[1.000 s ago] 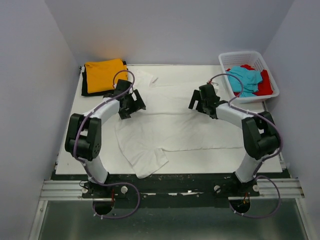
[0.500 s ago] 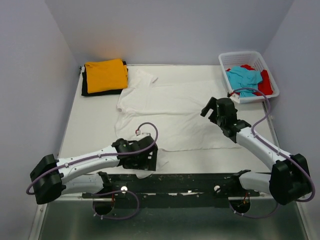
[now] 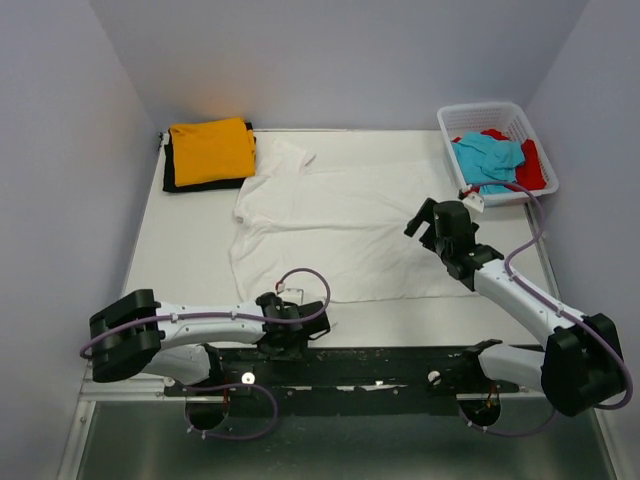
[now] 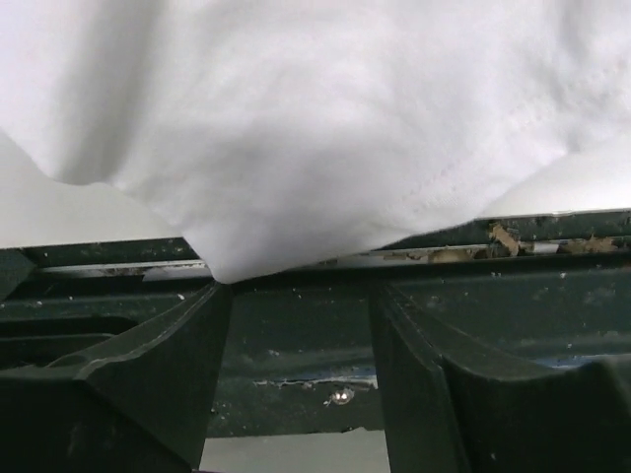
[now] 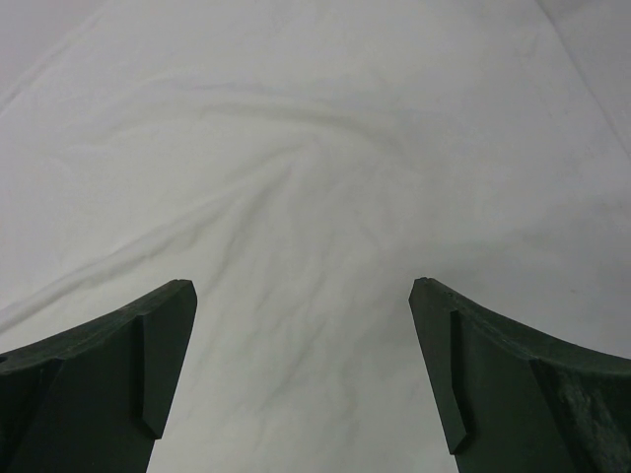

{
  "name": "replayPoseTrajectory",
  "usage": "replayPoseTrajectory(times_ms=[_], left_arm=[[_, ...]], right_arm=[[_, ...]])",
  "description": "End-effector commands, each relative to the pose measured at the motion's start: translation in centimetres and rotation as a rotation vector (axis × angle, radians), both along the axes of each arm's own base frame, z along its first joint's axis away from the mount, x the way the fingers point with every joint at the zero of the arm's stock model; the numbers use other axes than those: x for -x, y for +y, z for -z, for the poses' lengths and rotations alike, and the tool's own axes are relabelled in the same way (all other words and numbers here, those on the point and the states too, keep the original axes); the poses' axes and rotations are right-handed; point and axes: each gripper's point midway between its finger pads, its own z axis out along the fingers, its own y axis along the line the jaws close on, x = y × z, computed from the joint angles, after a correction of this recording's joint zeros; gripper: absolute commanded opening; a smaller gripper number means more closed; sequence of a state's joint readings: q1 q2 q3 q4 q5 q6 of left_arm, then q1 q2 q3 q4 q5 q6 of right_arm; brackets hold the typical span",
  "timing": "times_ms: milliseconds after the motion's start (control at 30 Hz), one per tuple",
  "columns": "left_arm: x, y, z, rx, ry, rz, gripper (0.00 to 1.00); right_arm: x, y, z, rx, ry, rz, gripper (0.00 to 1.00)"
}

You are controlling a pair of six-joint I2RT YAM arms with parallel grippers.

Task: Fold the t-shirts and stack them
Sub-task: Grab the side of the flattened tshirt closest away from the robot with both arms

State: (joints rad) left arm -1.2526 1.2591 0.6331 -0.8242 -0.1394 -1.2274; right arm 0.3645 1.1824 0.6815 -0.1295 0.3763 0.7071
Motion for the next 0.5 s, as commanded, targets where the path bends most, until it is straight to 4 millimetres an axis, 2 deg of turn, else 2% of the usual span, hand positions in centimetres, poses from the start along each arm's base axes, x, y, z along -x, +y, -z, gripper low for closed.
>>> replayPoseTrajectory(times_ms=[0, 67, 200, 467], left_arm=[[-1.8, 0.7, 0.7, -0.085, -0.084, -0.096, 0.56], [-2.2, 1.0, 1.0, -0.109, -0.098, -0.126, 0.52], [-3.1, 2.1, 0.8, -0.152, -0.122, -0.190, 0.51], [-5.4, 1.5, -0.3, -0.081, -0.182, -0.215, 0.51]], right_arm=[[0.7, -1.5, 0.7, 0.030, 0.015, 0.058, 1.00], [0.8, -1.6, 0.7, 0.029, 0.014, 0.064, 1.00], [1.0, -1.6, 0.5, 0.024, 0.009, 0.064, 1.00], [1.0, -2.0, 0.3, 0.035, 0.001, 0.077, 1.00]])
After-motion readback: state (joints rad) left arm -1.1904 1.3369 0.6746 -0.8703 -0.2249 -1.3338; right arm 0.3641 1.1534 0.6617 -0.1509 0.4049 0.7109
